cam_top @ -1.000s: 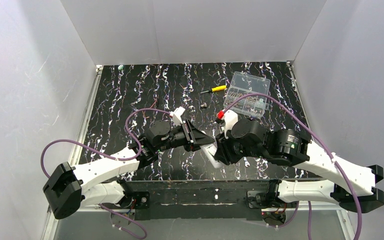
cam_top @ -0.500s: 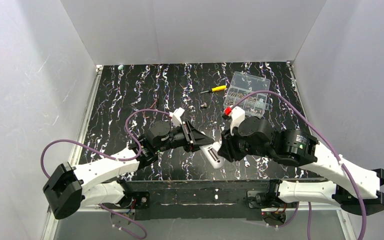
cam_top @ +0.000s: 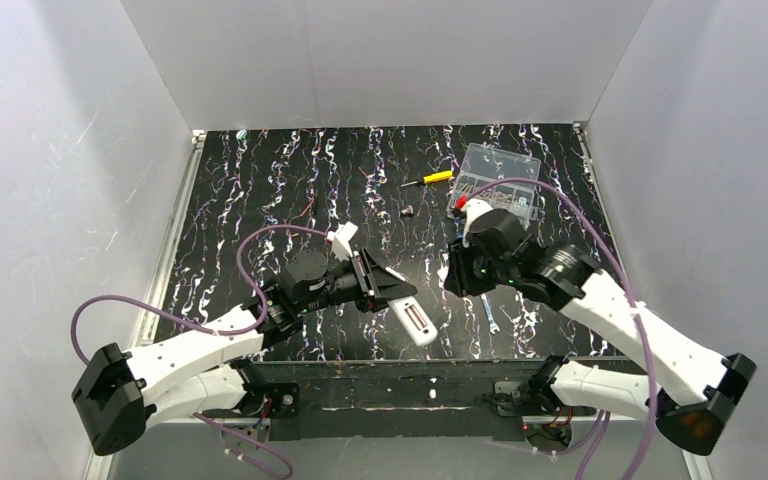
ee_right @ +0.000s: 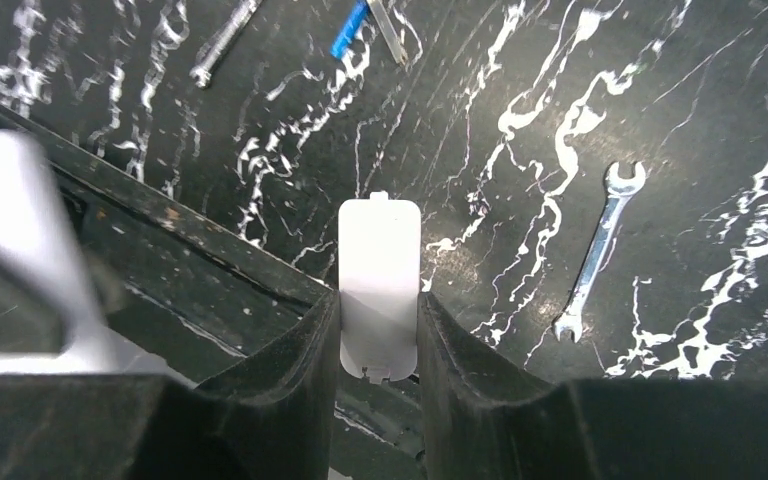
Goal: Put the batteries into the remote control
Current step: Place the battery cover at the center of the board.
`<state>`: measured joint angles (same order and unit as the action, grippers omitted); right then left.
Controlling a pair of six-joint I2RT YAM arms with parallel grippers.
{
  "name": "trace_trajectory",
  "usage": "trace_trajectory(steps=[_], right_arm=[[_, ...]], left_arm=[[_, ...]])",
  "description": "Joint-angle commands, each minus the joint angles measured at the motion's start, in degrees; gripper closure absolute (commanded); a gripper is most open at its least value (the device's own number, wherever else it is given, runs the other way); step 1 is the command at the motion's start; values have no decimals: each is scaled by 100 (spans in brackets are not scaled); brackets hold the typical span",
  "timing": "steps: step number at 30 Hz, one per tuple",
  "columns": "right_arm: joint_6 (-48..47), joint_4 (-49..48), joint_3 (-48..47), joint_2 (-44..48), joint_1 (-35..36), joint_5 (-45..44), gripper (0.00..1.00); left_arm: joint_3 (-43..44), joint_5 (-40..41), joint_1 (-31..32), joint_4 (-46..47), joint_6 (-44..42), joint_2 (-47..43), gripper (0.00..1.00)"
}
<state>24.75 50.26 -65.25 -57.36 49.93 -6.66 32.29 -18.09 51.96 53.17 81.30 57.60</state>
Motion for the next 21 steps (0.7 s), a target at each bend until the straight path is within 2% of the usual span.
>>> trace_trajectory(steps=[1, 9, 21], right_arm=[[-51, -1050, 579, -362, -89, 274, 68], [208, -2282, 1549, -1263, -106, 194, 68], [259, -2984, 1612, -2639, -123, -186, 64]], left_arm=[[131, -46, -10, -109, -210, -366, 100], [230, -55, -34, -272, -290, -502, 100], [233, -45, -59, -348, -307, -571, 100]])
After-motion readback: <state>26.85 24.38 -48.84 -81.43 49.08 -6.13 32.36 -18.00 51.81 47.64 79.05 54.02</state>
